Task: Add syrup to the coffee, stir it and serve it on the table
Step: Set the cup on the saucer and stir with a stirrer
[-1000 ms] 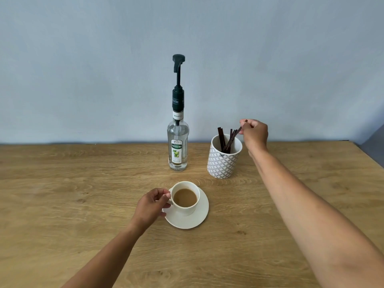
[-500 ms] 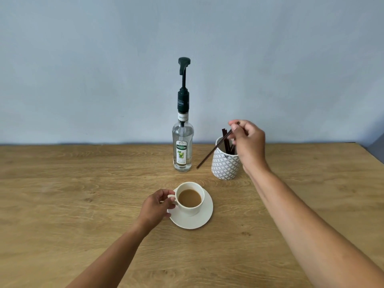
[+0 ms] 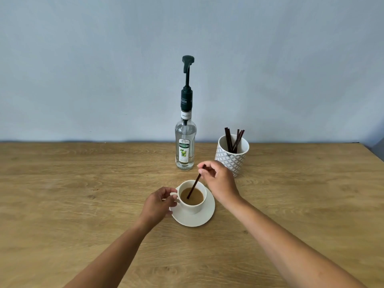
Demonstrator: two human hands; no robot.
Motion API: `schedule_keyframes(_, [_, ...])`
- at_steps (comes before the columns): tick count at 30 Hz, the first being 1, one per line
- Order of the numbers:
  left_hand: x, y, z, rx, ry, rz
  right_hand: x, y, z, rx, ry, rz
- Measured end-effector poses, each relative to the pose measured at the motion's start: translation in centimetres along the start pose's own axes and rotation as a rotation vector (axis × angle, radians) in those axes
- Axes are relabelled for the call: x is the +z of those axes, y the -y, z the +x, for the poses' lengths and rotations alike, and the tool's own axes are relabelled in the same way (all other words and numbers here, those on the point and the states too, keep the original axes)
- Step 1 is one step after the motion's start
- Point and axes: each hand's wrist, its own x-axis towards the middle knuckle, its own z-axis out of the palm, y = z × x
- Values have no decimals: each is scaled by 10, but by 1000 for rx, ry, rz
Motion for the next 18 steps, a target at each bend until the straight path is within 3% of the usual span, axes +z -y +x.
schedule_keyframes(8, [1,2,0,11,-13,-6,11,6,-19,-132,127,-76])
schedule_keyframes(13, [0,1,0,8,-5,-25,13,2,-20,-76,284,-252])
schedule_keyframes(18, [0,1,0,2,3,-27,6,-2,-22,-66,292,-332])
